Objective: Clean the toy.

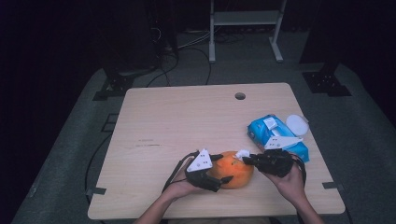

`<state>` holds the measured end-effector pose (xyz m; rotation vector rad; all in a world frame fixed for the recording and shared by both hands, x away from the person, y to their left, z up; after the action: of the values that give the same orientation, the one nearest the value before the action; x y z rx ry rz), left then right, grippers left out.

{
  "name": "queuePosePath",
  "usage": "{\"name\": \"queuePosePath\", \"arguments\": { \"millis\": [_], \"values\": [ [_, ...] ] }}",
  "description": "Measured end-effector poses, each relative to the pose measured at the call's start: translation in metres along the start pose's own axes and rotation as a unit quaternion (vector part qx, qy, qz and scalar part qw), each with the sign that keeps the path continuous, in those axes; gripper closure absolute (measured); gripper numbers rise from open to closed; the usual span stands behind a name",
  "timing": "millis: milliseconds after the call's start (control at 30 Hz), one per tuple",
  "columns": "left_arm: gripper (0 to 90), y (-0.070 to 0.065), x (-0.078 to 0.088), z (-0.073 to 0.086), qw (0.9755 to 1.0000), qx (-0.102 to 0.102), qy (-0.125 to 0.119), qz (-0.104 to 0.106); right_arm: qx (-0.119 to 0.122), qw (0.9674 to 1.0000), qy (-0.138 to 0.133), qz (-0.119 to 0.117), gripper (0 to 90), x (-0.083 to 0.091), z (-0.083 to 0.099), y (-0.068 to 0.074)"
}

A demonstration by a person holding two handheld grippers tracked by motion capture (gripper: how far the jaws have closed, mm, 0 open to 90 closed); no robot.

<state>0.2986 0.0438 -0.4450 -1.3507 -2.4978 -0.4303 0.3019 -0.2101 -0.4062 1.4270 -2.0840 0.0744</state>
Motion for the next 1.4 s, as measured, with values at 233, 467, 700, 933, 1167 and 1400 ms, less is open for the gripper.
{"name": "queuePosePath", "arguments": {
  "millis": [233,467,700,933,1167,1400],
  "values": [
    [33.2,-0.012,0.000,-0.008,0.9998,-0.013,0.007,-0.016,0.058,0.9970,0.013,-0.049,81.6,-0.014,-0.018,0.041],
    [24.2,-0.003,0.000,-0.003,1.0000,-0.003,-0.005,-0.001,0.079,0.9962,0.037,-0.009,81.6,-0.020,-0.020,0.043],
    [10.7,0.014,-0.005,0.010,0.9986,0.021,-0.030,0.038,0.038,0.9989,0.023,-0.015,81.5,-0.002,-0.009,0.021],
    [24.0,0.011,-0.007,0.011,0.9990,0.026,-0.011,0.035,0.035,0.9991,0.021,-0.011,81.5,-0.002,-0.009,0.021],
    [38.5,0.016,0.015,-0.013,0.9990,0.023,-0.024,0.030,0.027,0.9993,-0.015,-0.019,81.6,0.004,-0.012,0.020],
    [36.6,0.013,0.016,-0.016,0.9996,0.023,-0.011,0.009,0.003,0.9992,-0.017,-0.037,81.7,-0.002,-0.007,0.014]
  ]
}}
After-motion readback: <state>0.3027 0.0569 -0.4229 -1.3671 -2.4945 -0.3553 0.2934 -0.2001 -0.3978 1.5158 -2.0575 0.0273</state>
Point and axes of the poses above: each handheld gripper's, and its own axes: x roughly backward along the jaws, z roughly out of its underside, y roughly to its left, the point moved 1 cm from there along -x, roughly forward along the jaws, and after that the axes turned 13 degrees about -z, right-handed, at the moved point
